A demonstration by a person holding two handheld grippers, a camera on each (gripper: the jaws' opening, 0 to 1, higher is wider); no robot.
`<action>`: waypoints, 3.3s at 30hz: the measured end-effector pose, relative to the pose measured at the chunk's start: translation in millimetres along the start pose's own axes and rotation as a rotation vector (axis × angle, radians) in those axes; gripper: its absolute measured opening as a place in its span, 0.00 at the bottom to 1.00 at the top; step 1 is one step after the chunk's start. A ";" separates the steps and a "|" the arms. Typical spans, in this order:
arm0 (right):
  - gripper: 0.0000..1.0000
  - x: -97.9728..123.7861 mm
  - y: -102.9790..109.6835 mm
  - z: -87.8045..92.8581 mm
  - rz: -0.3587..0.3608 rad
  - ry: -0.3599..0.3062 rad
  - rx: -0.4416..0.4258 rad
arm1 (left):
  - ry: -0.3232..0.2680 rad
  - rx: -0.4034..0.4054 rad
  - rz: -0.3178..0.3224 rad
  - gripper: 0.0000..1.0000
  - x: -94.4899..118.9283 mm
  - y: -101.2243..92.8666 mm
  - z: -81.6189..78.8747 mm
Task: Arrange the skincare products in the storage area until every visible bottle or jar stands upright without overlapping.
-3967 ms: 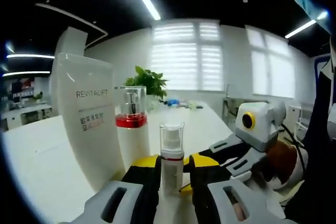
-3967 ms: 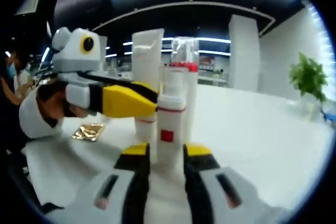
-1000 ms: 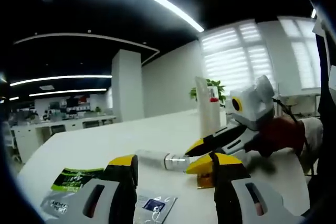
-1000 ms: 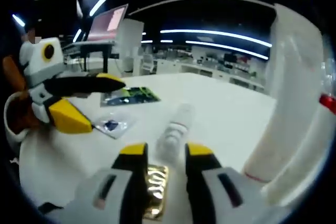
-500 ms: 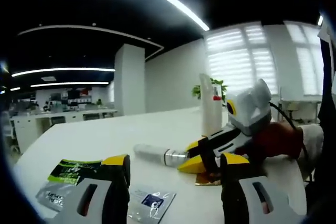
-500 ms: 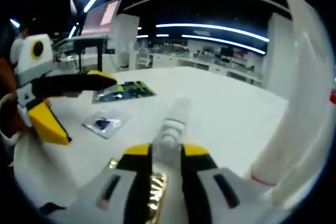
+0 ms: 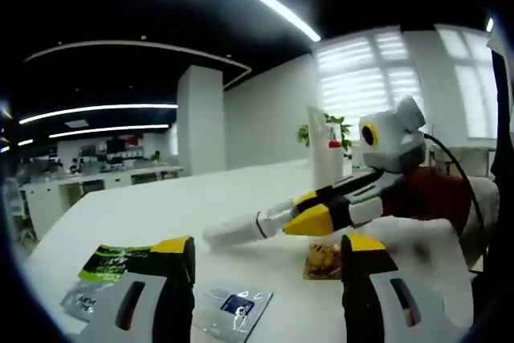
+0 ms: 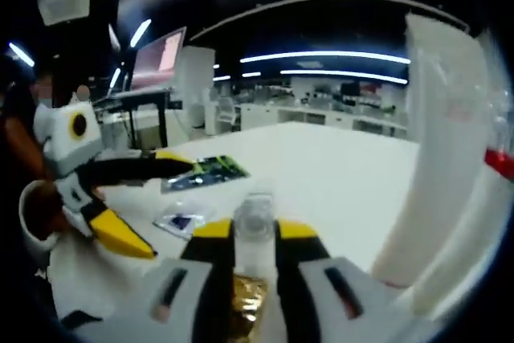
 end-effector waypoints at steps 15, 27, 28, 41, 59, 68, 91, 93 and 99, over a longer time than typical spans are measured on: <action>0.17 7.6 32.2 -33.3 -0.095 -0.080 -0.001 | -0.017 -0.010 -0.011 0.62 2.9 3.6 -1.9; 0.17 6.9 55.6 -49.5 -0.179 -0.136 -0.008 | -0.038 -0.084 -0.033 0.56 4.4 0.1 -5.7; 0.17 7.5 56.1 -49.8 -0.183 -0.141 -0.012 | -0.040 -0.093 -0.034 0.51 4.7 -0.2 -5.9; 0.17 17.2 57.6 -54.3 -0.207 -0.196 -0.013 | -0.065 -0.159 0.030 0.22 9.7 -18.7 -10.5; 0.26 45.1 52.4 -40.5 -0.180 -0.205 0.099 | -0.115 0.033 0.086 0.21 12.7 -15.4 -20.0; 0.30 46.1 63.4 -11.7 -0.184 -0.126 0.103 | -0.137 0.158 0.131 0.21 20.1 -17.1 -27.5; 0.22 43.1 82.1 -2.0 -0.223 -0.168 0.082 | -0.196 0.351 0.431 0.21 30.0 -40.7 -41.8; 0.22 45.3 80.8 -1.7 -0.232 -0.179 0.064 | -0.204 0.346 0.446 0.21 29.7 -42.5 -43.3; 0.20 56.8 78.2 -1.3 -0.209 -0.194 0.073 | -0.209 0.331 0.461 0.21 23.9 -54.8 -47.0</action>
Point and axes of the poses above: the point that each gripper's makers call its tool centre point, and the gripper's own axes: x roughly backward along the fingers, y roughly to its left, z roughly out of its underside, the point moved 6 cm from there along x, roughly backward along the fingers, and after that the axes turned 10 degrees about -z, right-handed, at the moved point
